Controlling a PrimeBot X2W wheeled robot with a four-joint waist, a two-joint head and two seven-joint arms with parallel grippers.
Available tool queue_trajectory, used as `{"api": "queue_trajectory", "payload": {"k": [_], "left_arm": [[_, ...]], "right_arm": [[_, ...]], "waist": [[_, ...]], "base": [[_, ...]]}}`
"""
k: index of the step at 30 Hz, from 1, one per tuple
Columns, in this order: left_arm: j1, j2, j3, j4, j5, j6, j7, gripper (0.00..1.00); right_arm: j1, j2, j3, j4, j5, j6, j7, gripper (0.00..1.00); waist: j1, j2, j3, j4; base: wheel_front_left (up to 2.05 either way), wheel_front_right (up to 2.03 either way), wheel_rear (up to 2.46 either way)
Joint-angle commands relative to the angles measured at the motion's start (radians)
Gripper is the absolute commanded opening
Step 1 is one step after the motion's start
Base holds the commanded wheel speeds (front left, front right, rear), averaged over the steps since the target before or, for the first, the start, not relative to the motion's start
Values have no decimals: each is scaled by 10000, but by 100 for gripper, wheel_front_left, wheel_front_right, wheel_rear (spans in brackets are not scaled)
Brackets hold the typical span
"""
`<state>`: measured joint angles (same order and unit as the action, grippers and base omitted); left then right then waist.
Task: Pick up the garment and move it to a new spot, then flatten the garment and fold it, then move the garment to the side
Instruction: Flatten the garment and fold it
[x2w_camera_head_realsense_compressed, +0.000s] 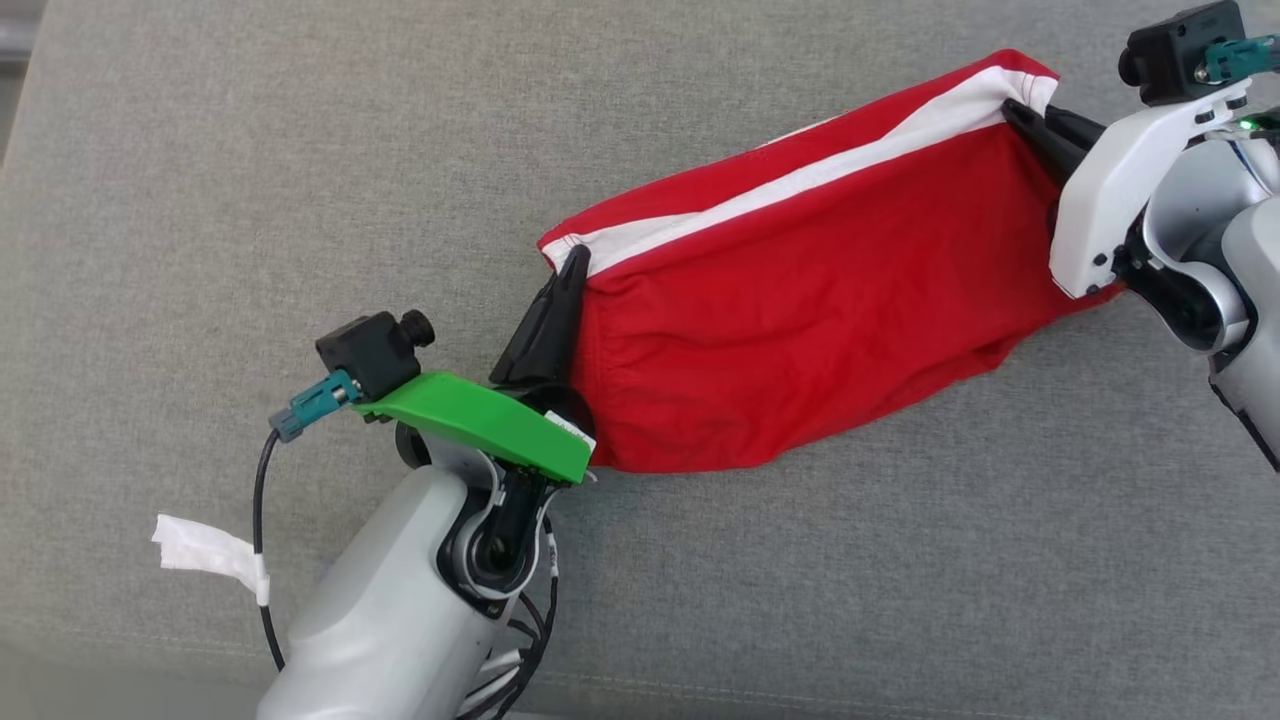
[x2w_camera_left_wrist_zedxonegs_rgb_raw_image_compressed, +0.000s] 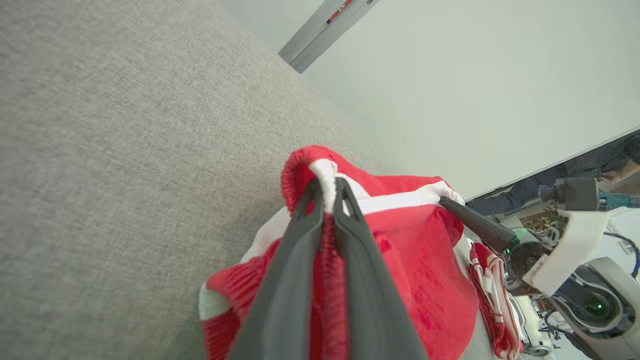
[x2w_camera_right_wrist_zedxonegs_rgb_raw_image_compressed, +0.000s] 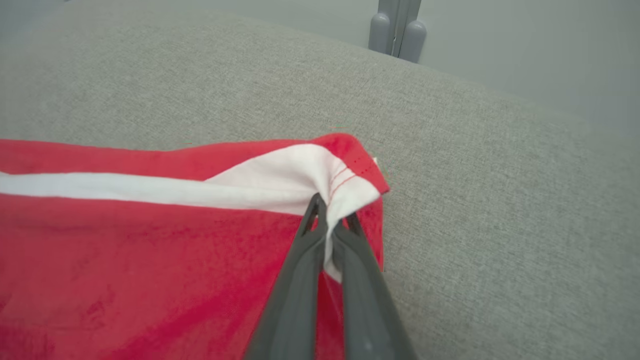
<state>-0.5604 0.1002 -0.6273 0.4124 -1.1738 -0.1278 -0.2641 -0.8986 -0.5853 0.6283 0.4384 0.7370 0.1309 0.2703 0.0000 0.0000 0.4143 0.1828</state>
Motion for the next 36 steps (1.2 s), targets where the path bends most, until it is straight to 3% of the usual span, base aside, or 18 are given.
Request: {"api": "queue_trajectory", "payload": {"k": [1,2,11,16,25,28,36], "left_arm": [[-197,-52,72,93,141,-44,6,60],[-223,-88,129,204,201,-44,7,100],[249,-257,1406,540,1567,-44,6,100],[990,-55,2372,246,3538,-20,6,100],[2730,-59,3894,-1678,7661,704,6,100],[3037,-198,4255,-2060,8310,864,5,100],[3538,-447,4842,-2320,8770,674,5,100]], "right_arm": [[-187,59,95,218,47,-3,-111,35],[-272,119,145,448,112,-3,-95,100],[-298,401,381,1078,690,-3,-169,100],[225,378,139,1059,1364,-1,350,100],[943,823,-1024,1896,1527,-1,989,100],[963,1003,-1513,2431,1287,-1,936,100],[733,1551,-2376,3772,465,-1,979,100]], "waist": [[0,0,262,241],[0,0,267,239],[0,0,-420,-75],[0,0,-1112,-299],[0,0,-1519,-238],[0,0,-1492,-46],[0,0,-1287,585]], "base": [[0,0,0],[0,0,0],[0,0,0],[0,0,0],[0,0,0],[0,0,0],[0,0,0]]}}
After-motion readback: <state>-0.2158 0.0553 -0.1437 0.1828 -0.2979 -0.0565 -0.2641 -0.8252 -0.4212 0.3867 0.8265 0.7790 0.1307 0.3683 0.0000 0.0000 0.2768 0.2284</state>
